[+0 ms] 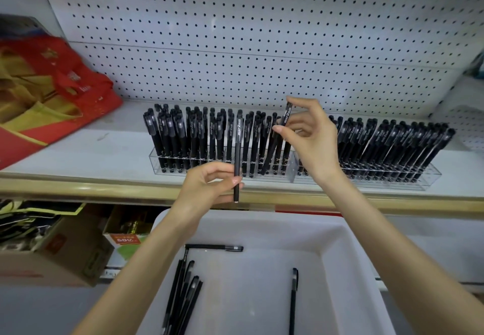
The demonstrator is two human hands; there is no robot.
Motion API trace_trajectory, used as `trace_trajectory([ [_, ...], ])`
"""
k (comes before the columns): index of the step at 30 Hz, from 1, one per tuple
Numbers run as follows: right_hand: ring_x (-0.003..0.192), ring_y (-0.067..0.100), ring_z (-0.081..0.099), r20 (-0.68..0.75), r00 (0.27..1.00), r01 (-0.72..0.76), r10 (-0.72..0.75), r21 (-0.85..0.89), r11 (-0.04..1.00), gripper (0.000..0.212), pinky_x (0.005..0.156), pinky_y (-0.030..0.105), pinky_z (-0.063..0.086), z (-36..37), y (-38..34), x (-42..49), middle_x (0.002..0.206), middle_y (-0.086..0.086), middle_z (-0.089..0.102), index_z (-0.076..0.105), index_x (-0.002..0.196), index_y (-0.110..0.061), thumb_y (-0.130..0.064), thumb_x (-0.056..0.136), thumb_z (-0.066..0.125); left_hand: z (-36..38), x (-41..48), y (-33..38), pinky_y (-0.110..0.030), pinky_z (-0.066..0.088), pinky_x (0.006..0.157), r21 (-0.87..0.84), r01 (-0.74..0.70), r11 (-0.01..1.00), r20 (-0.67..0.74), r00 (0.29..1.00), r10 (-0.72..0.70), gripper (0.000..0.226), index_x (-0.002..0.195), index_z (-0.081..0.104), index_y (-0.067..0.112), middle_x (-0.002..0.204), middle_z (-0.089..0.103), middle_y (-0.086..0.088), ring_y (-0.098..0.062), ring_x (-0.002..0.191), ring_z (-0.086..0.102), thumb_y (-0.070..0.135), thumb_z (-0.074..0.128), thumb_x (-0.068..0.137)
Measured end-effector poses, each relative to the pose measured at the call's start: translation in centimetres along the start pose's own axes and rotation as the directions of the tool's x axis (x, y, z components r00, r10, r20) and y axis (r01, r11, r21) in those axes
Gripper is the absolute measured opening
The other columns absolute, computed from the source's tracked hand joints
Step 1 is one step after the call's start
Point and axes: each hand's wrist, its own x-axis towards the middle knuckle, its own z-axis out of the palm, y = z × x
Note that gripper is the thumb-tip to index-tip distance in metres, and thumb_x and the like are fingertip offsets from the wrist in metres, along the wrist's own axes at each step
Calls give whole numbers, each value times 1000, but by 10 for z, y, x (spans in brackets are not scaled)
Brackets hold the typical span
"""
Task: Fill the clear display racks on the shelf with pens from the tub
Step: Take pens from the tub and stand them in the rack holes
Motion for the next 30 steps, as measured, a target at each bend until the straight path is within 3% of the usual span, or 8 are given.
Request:
trace_trajectory([
  [3,79,1,62,-34,992,115,-119,-95,989,44,72,14,50,3,3,0,84,-13,60,54,116,-23,-14,79,77,-1,1,0,-36,57,78,9,-7,1000,-3,1000,7,10,91,68,12,89,72,-7,-21,89,72,5,68,84],
  [7,80,4,62,27,973,227,-228,-256,939,48,77,16,53,9,12,1,88,-10,61,56,124,-13,-21,80,75,0,0,-2,-36,58,79,16,-16,1000,-3,1000,16,9,92,69,11,91,72,-9,-21,88,72,6,68,84],
  [13,79,7,61,-57,956,265,-289,-260,928,47,77,12,51,11,12,3,87,-9,59,57,123,-11,-20,81,75,-2,0,-1,-33,58,77,38,-19,999,-7,1000,20,11,95,69,8,90,73,-8,-22,88,71,7,68,84],
  [18,78,7,61,0,932,337,-362,-366,867,46,74,31,58,14,12,3,88,-5,62,56,124,-8,-23,83,73,-1,1,1,-34,59,76,21,-31,999,-21,999,31,10,93,68,8,89,72,-8,-21,88,72,5,68,84],
  [24,73,10,64,42,926,356,-376,-432,829,46,68,38,60,17,18,7,85,-1,67,58,122,-9,-23,81,74,3,2,2,-34,59,75,21,-32,999,-25,999,32,14,97,66,6,90,72,-7,-21,87,72,4,68,84],
  [30,69,11,65,156,923,380,-351,-503,776,44,57,34,58,17,32,-2,80,-5,67,57,118,-16,-28,79,76,3,2,1,-31,59,74,26,-38,999,-29,999,39,11,93,67,8,89,72,-8,-22,87,72,4,69,83],
])
